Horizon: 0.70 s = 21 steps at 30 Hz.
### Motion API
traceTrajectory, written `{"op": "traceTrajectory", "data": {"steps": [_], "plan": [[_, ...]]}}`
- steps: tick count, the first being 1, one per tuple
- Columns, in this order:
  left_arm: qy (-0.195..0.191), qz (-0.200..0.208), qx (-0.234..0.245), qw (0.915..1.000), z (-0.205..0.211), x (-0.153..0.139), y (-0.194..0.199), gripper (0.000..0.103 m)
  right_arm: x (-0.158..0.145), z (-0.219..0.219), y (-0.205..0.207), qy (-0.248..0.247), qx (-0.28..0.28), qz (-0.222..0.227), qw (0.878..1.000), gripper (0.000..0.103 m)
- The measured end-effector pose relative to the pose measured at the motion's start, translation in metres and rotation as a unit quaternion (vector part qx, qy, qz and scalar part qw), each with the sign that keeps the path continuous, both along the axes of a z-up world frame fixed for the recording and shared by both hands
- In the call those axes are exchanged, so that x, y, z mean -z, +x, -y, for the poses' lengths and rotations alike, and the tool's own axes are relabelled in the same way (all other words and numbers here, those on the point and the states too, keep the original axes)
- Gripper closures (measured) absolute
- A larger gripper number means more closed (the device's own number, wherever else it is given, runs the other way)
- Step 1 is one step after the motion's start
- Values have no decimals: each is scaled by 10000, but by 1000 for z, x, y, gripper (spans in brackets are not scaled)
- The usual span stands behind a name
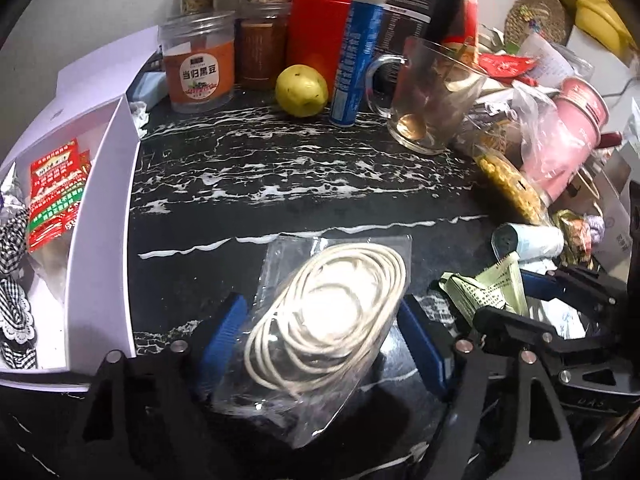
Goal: Organize soft objects
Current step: 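Grasp the clear bag of white rope with the left gripper while the right grasps the green paper packet, then lift the rope bag and green packet and turn toward the white box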
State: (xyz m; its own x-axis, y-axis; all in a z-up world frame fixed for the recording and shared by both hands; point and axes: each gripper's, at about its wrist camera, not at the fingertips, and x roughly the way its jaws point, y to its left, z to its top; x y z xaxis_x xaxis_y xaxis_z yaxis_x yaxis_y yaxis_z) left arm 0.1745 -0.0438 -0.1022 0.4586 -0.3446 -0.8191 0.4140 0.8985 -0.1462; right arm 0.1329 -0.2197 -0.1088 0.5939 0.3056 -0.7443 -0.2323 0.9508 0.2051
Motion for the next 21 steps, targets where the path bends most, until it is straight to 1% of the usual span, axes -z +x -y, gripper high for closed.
{"op": "traceTrajectory", "data": {"steps": [3,5,8,12,18,21], "plan": [[-102,-30,101,9999,3,1,-6,32,0,-6,-5,-65,-136,7,9999,55],[-59,-6,152,9999,6,1,-13,37,0,-8,-8,-109,-162,1,9998,55],[-83,0,179,9998,8,-1,-22,42,0,-8,-16,-100,-172,-15,9998,55],[-245,-42,258,9994,6,-1,-35,43,2,-5,-25,-42,-133,-50,9999,55],[-149,28,250,9996,0,-4,-61,43,3,-1,-40,90,-174,-116,9997,55],[-105,-6,238,9997,-6,-3,-77,43,4,0,-49,147,-235,-137,9995,55]]}}
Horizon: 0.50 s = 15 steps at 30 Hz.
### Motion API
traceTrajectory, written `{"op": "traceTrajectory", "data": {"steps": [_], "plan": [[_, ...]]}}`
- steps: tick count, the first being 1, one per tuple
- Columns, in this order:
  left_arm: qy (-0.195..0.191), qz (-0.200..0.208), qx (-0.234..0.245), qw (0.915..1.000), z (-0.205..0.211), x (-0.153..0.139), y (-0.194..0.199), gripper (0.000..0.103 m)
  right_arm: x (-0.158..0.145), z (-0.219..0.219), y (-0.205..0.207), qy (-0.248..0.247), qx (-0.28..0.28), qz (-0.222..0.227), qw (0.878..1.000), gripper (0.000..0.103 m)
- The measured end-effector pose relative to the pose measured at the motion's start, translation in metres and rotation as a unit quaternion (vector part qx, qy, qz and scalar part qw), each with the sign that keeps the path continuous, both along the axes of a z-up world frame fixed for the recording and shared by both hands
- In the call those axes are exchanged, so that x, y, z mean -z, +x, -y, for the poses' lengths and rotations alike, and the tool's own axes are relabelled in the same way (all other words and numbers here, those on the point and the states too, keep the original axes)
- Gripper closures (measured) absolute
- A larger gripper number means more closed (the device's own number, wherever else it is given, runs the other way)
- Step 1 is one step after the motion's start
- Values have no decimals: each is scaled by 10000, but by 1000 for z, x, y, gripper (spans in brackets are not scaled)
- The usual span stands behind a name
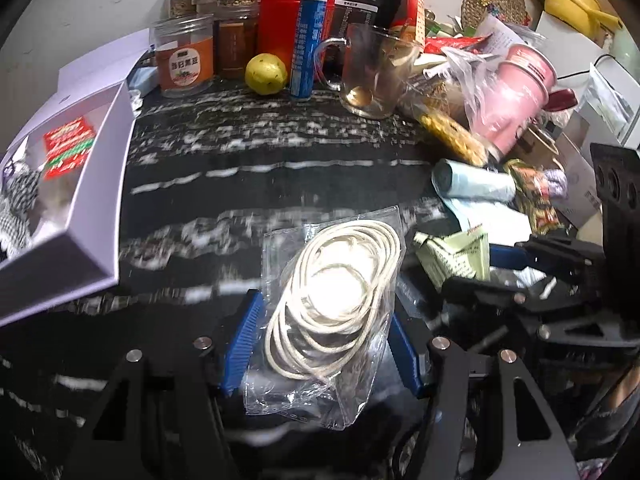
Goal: Organize soft objects
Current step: 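Lift the rope bag and green packet and turn toward the white box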
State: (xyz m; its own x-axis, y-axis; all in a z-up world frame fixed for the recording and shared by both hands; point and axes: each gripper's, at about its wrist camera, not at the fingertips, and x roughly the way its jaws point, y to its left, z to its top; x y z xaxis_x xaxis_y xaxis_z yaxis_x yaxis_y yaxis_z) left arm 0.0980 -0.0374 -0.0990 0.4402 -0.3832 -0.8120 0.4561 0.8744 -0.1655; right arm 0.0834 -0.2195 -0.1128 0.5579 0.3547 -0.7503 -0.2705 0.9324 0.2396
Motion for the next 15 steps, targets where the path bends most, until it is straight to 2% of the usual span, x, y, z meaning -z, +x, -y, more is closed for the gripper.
{"op": "traceTrajectory", "data": {"steps": [5,12,15], "plan": [[109,55,-8,9999,-5,2,-21,43,2,0,-15,23,-84,-22,10000,55],[-2,-109,93,9999,-2,1,-42,43,1,-8,-39,-55,-342,-104,9993,55],[138,-51,165,9998,2,3,-49,43,1,-6,-49,-71,-408,-166,9990,55]]}}
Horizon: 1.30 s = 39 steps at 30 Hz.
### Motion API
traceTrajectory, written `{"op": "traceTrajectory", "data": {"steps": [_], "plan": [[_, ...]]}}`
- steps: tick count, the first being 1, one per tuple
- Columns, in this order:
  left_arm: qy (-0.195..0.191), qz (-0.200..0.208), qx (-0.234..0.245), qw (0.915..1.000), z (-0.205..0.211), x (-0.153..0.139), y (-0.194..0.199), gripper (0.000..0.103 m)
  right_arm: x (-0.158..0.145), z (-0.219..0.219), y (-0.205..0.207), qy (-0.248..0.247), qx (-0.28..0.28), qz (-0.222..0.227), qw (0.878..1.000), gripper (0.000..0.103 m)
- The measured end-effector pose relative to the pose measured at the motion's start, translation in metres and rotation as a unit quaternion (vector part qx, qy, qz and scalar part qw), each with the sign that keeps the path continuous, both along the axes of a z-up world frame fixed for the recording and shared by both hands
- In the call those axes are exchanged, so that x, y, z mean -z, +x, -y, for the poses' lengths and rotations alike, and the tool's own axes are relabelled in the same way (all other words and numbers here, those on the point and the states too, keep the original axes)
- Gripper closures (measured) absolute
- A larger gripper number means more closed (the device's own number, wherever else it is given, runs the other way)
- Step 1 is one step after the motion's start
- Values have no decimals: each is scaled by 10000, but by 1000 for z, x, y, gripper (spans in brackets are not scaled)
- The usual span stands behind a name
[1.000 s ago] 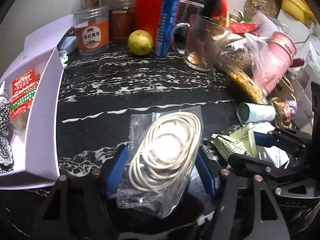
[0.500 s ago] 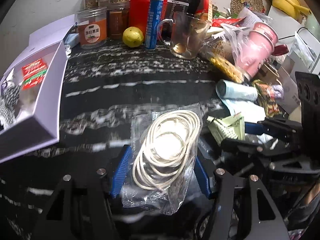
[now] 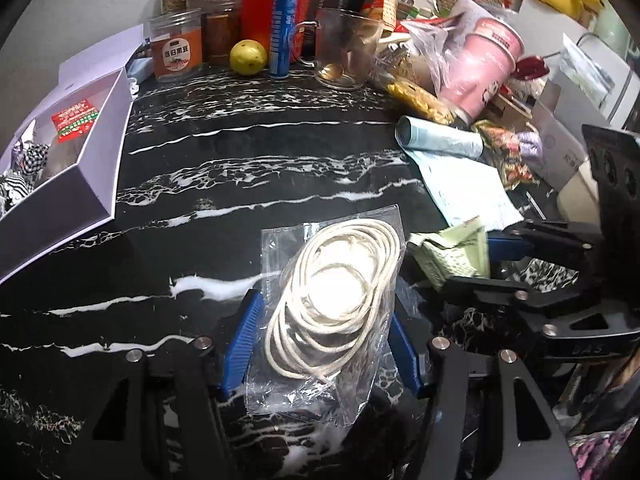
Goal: Organize soft objects
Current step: 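Lift the rope bag and green packet and turn toward the white box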
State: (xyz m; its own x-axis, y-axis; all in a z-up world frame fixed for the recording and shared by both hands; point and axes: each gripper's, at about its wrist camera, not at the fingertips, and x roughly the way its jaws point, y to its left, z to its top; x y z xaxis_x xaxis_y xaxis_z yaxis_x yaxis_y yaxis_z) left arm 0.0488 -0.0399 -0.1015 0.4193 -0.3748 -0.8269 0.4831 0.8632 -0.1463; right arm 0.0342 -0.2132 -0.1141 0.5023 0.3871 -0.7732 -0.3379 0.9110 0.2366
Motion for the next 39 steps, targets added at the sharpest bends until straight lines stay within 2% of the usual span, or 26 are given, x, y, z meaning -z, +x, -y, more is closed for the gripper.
{"op": "traceTrajectory", "data": {"steps": [4,7,9,16,20,27,31,33,34,37,39], "plan": [[112,22,-44,9999,5,3,-1,41,0,3,-8,-124,8,22,9999,51],[370,135,-31,9992,10,6,0,36,0,3,-8,-144,57,72,9999,35],[566,245,-47,9981,14,8,0,35,0,3,-7,-112,107,59,9999,33],[574,239,-217,9978,16,8,6,32,2,-4,-6,-210,211,185,9994,20],[573,246,-162,9979,19,8,6,32,6,-14,-6,-579,253,346,9974,18],[563,258,-170,9979,19,8,7,32,7,-11,-6,-601,577,395,9957,18],[540,316,-202,9978,19,8,6,32,8,-13,-9,-772,745,511,9929,29],[522,344,-187,9979,20,8,5,36,8,-11,-11,-814,882,568,9911,43],[513,378,-205,9978,20,7,3,39,8,-10,-12,-817,926,595,9906,53],[495,406,-194,9978,22,7,2,45,7,-10,-11,-802,910,617,9907,64],[459,405,-189,9979,21,6,1,46,6,-8,-11,-648,907,578,9921,66]]}}
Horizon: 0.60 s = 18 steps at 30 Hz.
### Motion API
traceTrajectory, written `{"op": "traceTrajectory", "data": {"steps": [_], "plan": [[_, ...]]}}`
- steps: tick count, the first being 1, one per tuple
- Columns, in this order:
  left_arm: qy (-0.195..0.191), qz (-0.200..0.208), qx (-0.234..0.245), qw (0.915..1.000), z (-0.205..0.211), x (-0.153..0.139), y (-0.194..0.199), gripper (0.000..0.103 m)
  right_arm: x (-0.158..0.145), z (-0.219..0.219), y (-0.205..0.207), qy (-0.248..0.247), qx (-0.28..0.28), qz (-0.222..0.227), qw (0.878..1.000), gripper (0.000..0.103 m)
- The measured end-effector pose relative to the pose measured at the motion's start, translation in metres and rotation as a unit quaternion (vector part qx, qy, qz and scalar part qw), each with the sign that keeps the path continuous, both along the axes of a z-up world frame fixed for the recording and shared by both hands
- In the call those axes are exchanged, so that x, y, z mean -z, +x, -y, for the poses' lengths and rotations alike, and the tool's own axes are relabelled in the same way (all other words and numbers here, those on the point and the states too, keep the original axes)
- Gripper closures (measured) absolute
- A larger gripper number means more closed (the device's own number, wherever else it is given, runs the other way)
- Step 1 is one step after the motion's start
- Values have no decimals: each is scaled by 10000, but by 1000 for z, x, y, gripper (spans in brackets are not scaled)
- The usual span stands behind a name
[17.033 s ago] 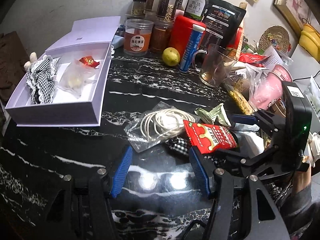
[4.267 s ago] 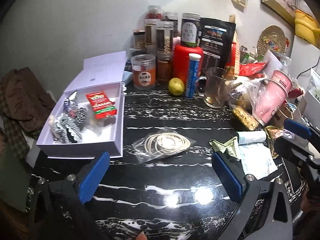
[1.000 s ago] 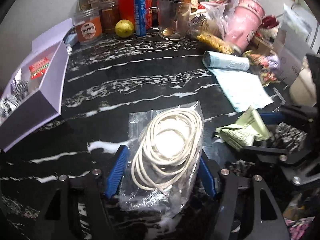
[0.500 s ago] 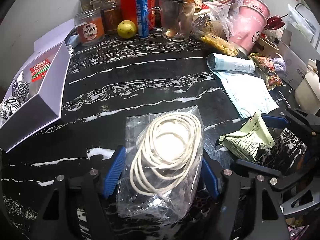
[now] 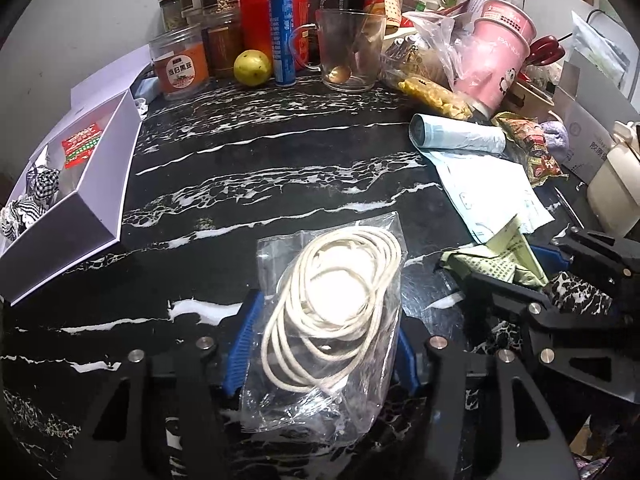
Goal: Organize soft objects
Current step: 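Lift the rope bag and green packet and turn toward the white box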
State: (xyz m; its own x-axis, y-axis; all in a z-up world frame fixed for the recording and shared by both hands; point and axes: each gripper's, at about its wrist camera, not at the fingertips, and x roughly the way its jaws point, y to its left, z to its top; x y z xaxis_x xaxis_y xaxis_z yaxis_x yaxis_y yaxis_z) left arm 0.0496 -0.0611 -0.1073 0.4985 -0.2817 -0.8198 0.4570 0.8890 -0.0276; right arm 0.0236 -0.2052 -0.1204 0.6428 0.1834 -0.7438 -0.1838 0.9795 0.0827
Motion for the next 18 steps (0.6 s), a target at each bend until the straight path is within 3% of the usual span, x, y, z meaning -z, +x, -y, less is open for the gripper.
{"op": "traceTrajectory", "data": {"steps": [6,18], "plan": [[-153,-34,22,9999,-3,-4,-9,48,-2,14,0,692,25,-186,9974,69],[-502,135,-321,9981,-15,-20,-33,48,-11,22,-14,1023,0,-205,9945,69]]}}
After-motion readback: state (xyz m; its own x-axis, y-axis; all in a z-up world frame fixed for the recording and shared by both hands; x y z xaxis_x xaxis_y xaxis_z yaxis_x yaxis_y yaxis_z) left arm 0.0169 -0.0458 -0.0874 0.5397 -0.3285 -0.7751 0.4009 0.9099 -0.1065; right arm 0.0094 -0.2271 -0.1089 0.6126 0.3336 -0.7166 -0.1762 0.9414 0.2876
